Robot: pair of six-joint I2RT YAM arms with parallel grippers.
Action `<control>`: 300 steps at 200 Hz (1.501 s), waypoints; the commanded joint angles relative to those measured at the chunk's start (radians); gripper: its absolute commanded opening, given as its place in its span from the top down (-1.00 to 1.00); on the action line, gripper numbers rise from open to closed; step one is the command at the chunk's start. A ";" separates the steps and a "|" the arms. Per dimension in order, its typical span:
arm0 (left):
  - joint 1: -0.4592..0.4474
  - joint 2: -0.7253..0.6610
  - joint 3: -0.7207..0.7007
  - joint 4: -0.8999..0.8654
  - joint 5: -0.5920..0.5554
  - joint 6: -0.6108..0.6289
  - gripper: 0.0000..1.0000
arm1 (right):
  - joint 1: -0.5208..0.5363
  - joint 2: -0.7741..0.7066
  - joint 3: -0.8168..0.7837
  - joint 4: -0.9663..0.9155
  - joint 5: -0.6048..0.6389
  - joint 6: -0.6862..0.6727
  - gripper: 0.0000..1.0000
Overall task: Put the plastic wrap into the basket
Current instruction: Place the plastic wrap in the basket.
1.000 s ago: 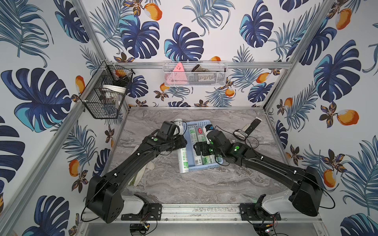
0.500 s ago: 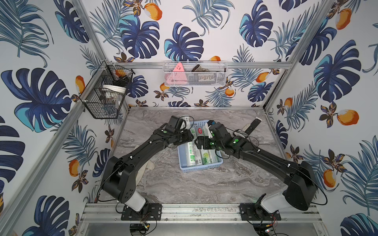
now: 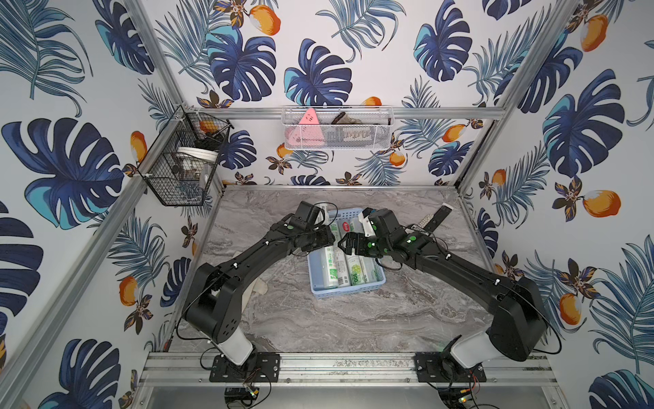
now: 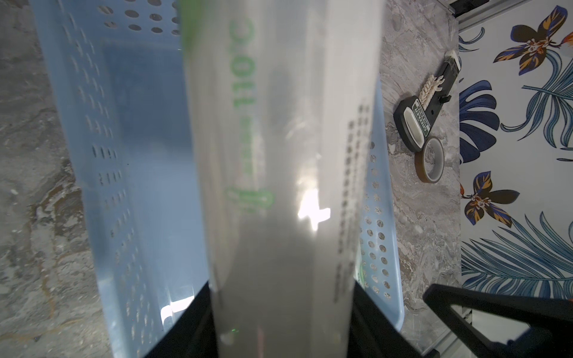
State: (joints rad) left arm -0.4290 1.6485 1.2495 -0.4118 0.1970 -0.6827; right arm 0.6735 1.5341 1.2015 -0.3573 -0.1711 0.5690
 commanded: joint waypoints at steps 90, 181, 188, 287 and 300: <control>0.030 0.116 0.050 -0.001 -0.079 0.033 0.28 | -0.009 0.094 0.035 -0.003 -0.073 0.021 -0.91; 0.030 0.197 0.034 0.033 -0.037 0.019 0.25 | -0.008 0.151 0.069 -0.062 0.020 -0.006 -0.91; 0.030 0.203 0.037 0.030 -0.043 0.022 0.25 | -0.008 0.157 0.067 -0.061 0.021 -0.007 -0.91; 0.029 0.256 0.038 0.012 -0.082 0.022 0.10 | -0.008 0.218 0.076 -0.045 0.022 -0.001 -0.91; 0.029 0.257 0.041 0.007 -0.087 0.021 0.06 | -0.008 0.216 0.075 -0.045 0.022 -0.003 -0.91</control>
State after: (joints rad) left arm -0.4015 1.9030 1.2827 -0.3931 0.1406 -0.6598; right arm 0.6659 1.7473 1.2766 -0.4057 -0.1474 0.5663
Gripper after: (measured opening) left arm 0.570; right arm 0.955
